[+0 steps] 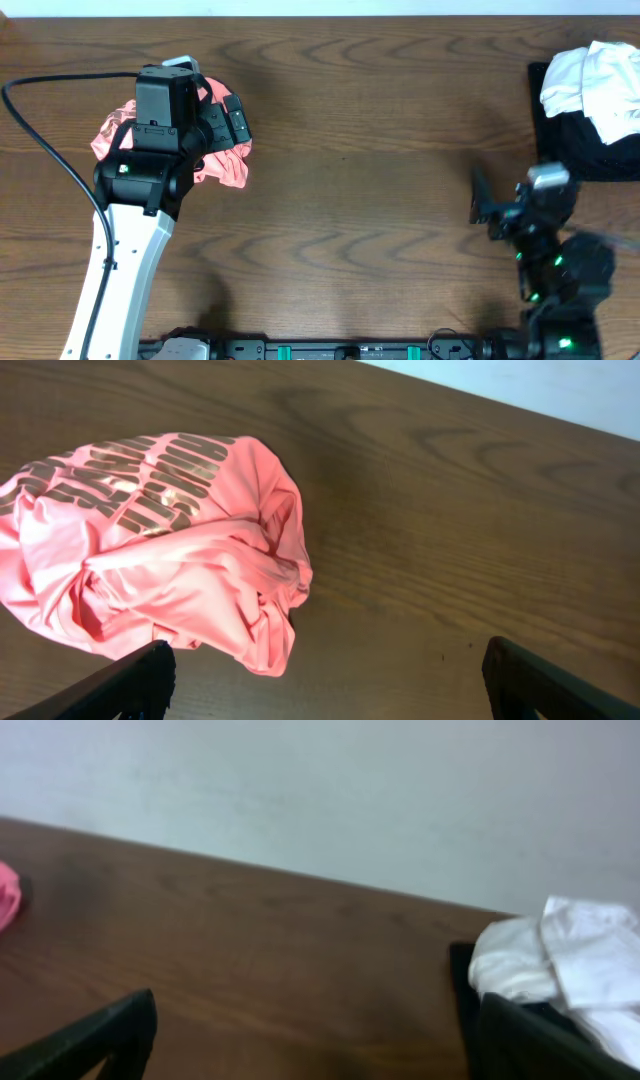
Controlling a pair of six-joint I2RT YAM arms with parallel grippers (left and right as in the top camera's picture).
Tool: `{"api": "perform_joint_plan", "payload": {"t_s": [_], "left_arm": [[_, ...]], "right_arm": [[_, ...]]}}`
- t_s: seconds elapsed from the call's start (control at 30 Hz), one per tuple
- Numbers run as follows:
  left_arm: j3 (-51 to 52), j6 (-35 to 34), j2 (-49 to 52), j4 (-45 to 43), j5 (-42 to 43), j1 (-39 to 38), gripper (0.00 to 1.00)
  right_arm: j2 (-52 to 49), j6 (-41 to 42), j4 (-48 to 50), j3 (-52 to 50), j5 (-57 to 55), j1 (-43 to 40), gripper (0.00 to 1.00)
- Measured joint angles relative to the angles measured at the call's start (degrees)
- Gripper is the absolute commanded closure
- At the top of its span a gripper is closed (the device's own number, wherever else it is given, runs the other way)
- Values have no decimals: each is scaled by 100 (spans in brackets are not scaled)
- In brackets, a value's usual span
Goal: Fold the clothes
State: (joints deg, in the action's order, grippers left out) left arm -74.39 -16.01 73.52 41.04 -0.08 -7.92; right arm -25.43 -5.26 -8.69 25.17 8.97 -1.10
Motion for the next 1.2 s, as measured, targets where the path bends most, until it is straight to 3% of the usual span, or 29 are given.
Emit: {"api": "perform_joint_plan", "payload": {"t_s": [0.17,0.43,0.83,1.2], "left_arm": [[0,-2,0,7,4,0,2],[0,0,0,4,2,0,2],[0,0,0,7,2,0,2],[0,-2,0,4,4,0,2]], "right_arm": [[931,308,616,-1412,2,0,1],[1659,463,765,-2312,-24,0,1],[2437,468,527,-2468,-157,0,1],[2470,468,527,-2468,-155,0,1]]}}
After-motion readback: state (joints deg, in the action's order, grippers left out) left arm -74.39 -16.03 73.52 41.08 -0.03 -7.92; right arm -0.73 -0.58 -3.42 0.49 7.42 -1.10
